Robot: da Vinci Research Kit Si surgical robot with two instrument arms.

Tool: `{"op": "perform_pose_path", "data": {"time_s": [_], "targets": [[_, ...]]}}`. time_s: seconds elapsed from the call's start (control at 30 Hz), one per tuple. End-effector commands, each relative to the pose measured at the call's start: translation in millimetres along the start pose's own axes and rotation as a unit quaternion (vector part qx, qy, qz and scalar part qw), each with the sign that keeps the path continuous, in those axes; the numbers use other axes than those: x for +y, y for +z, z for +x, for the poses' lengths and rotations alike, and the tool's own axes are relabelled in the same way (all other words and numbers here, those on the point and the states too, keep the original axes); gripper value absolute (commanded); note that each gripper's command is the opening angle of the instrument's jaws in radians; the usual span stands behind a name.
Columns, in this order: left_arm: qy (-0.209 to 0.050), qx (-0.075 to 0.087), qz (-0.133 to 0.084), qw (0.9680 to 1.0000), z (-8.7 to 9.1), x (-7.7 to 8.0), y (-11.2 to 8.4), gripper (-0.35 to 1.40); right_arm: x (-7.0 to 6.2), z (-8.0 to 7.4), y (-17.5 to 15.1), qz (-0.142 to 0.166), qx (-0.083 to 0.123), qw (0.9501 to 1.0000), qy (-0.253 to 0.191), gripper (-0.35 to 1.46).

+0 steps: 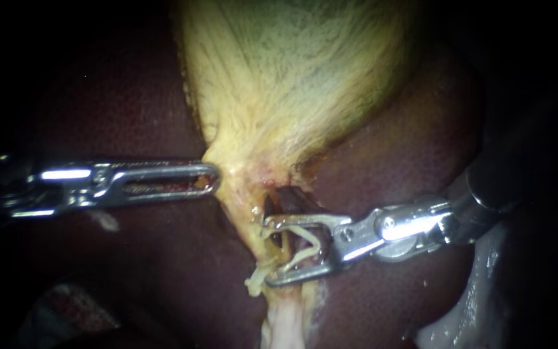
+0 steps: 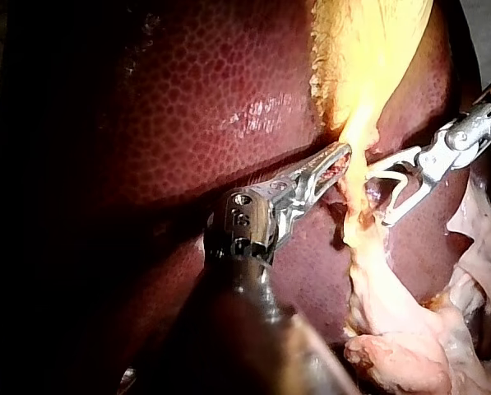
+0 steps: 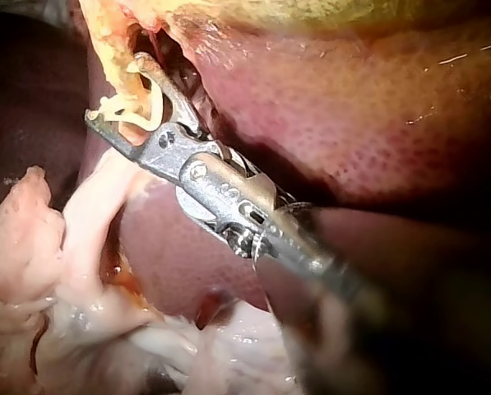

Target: Clipping second clip left tube

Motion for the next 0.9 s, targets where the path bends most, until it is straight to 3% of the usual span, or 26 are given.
{"op": "perform_pose_path", "data": {"time_s": [0.03,0.23,0.6,0.77,0.9], "targets": [[0.000,0.000,0.000,1.0000,0.0,0.0,0.0,-0.35,0.1,-0.2,0.1,0.000,-0.006,1.0000,-0.001,0.59],[0.000,0.000,-0.001,1.0000,0.0,-0.3,-0.1,-0.35,0.4,-1.2,1.3,-0.003,-0.012,0.9999,-0.004,0.59],[-0.001,-0.002,-0.003,1.0000,0.0,-0.6,0.0,-0.35,0.1,-0.1,4.5,-0.009,-0.012,0.9999,-0.004,0.60],[-0.001,-0.001,-0.002,1.0000,0.0,-0.7,0.1,-0.35,-0.2,0.4,5.3,0.007,-0.014,0.9999,-0.004,0.57],[-0.001,-0.001,-0.002,1.0000,-0.1,-0.7,0.2,-0.35,-0.4,-0.1,5.8,0.021,-0.014,0.9997,0.000,0.54]]}}
